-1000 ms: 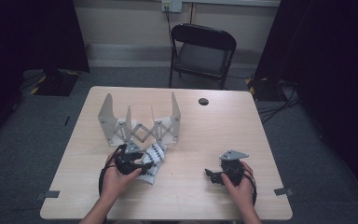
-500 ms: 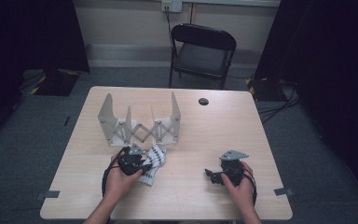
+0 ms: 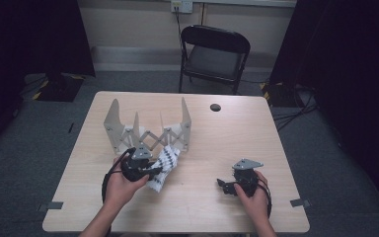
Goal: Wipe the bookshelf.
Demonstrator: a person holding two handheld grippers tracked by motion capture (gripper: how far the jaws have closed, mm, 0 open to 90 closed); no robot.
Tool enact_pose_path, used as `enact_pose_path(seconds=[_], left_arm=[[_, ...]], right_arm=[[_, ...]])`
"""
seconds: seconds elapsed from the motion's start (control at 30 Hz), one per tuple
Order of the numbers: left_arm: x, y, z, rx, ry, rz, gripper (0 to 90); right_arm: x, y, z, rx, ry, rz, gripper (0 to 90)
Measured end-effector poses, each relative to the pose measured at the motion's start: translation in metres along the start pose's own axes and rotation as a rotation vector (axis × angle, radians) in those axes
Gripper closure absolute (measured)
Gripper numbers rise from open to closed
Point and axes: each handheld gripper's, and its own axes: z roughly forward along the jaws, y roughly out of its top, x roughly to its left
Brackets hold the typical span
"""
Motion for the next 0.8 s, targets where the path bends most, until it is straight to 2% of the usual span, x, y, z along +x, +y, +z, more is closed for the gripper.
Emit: enact_pose_path(seconds=[0.1,0.17,0.27,0.43,0.57,0.6,0.8], left_arm=[[0.000,0.018,-0.016,-0.061,0.024,0.025,72.8],[0.003,0.027,-0.023,-0.093,0.038,0.018,72.7],[0.012,0.031,-0.022,-0.082,0.066,0.010,72.6],[0.025,0.013,-0.003,-0.051,0.057,-0.065,72.5],[0.026,-0.002,0.011,-0.006,0.055,-0.097,72.5],[0.026,-0.006,0.015,-0.001,0.050,-0.119,72.4],[0.030,-0.022,0.025,0.036,0.052,-0.137,72.5]], right_arm=[[0.000,0.000,0.000,0.000,0.000,0.000,13.4],[0.000,0.000,0.000,0.000,0.000,0.000,13.4],[0.000,0.000,0.000,0.000,0.000,0.000,13.4],[0.000,0.000,0.000,0.000,0.000,0.000,13.4],[0.000,0.000,0.000,0.000,0.001,0.000,13.4],[0.000,0.000,0.000,0.000,0.001,0.000,13.4],[0.000,0.000,0.000,0.000,0.001,-0.001,13.4]])
